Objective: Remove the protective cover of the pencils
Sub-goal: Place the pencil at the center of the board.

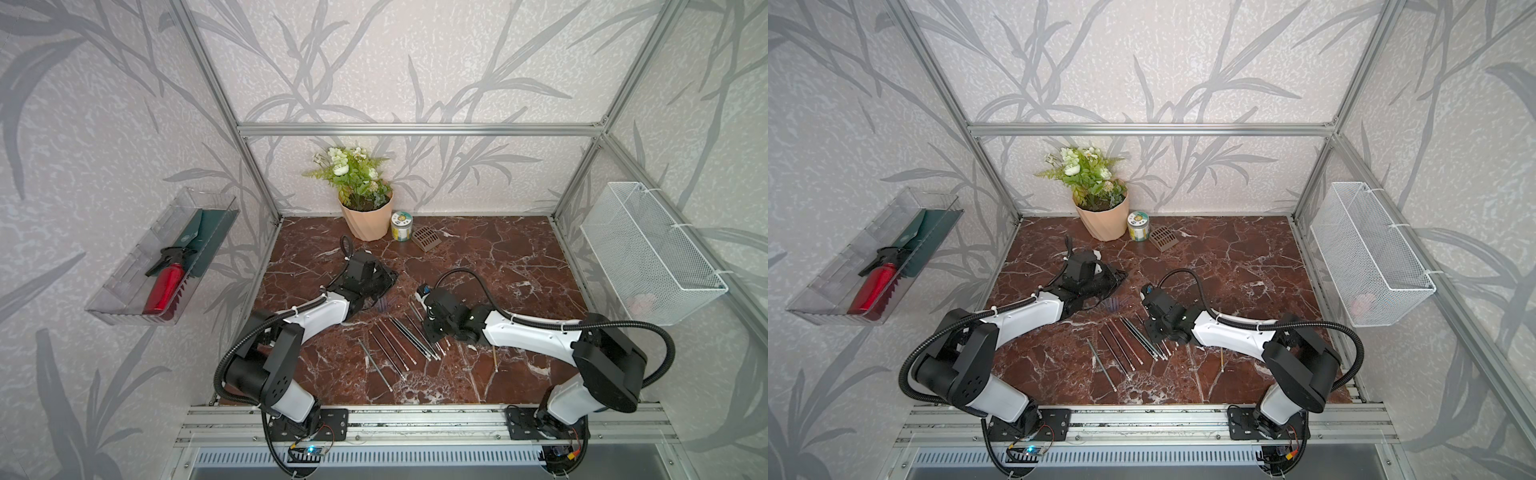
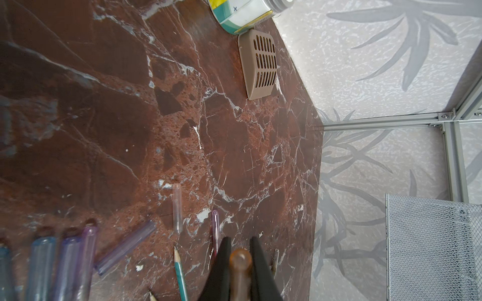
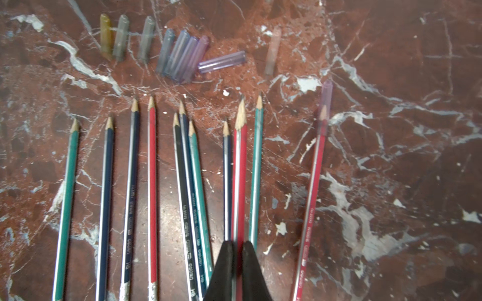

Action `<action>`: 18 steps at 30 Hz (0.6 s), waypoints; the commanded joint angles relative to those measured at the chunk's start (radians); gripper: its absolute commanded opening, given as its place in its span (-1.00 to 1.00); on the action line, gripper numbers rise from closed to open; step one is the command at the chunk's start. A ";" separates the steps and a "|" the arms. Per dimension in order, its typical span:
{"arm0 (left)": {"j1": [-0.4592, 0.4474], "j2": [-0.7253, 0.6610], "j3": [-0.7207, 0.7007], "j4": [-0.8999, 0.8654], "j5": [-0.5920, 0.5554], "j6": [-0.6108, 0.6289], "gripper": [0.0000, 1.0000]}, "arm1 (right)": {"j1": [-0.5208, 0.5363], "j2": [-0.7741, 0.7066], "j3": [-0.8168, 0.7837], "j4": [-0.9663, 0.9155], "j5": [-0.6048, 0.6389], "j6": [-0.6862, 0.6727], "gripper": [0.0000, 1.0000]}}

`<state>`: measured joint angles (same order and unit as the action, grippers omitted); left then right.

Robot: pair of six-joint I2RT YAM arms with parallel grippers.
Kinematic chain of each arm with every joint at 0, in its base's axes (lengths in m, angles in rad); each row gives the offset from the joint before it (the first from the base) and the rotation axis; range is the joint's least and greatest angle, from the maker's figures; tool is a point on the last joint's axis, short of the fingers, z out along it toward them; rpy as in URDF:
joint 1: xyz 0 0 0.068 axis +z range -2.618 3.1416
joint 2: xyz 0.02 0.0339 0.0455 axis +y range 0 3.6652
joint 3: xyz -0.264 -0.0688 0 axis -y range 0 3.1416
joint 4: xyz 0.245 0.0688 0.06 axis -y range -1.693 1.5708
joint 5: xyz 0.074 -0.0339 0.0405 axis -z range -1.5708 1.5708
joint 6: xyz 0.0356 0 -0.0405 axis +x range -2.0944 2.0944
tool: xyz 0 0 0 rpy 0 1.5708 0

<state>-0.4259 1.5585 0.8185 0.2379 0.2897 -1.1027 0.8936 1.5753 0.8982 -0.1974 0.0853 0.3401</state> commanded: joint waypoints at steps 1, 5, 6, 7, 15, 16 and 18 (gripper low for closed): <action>0.003 -0.003 0.036 -0.023 0.002 0.017 -1.00 | -0.031 0.000 0.018 -0.038 0.025 0.002 -1.00; 0.002 0.012 0.041 -0.029 0.014 0.023 -1.00 | -0.050 0.060 0.051 -0.056 0.010 -0.002 -1.00; 0.001 0.015 0.041 -0.029 0.016 0.024 -1.00 | -0.051 0.076 0.059 -0.058 0.008 -0.002 -1.00; 0.002 0.018 0.041 -0.030 0.015 0.026 -1.00 | -0.053 0.096 0.071 -0.060 0.003 -0.004 -1.00; -0.002 0.053 0.047 -0.043 0.026 0.044 -1.00 | -0.056 0.216 0.135 -0.083 -0.004 0.000 -1.00; -0.002 0.060 0.050 -0.046 0.029 0.046 -1.00 | -0.057 0.223 0.139 -0.086 -0.004 0.001 -1.00; -0.004 0.074 0.052 -0.046 0.032 0.047 -1.00 | -0.058 0.236 0.144 -0.085 -0.005 0.001 -1.00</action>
<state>-0.4263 1.6104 0.8383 0.2073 0.3134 -1.0725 0.8387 1.7992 1.0130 -0.2558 0.0803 0.3401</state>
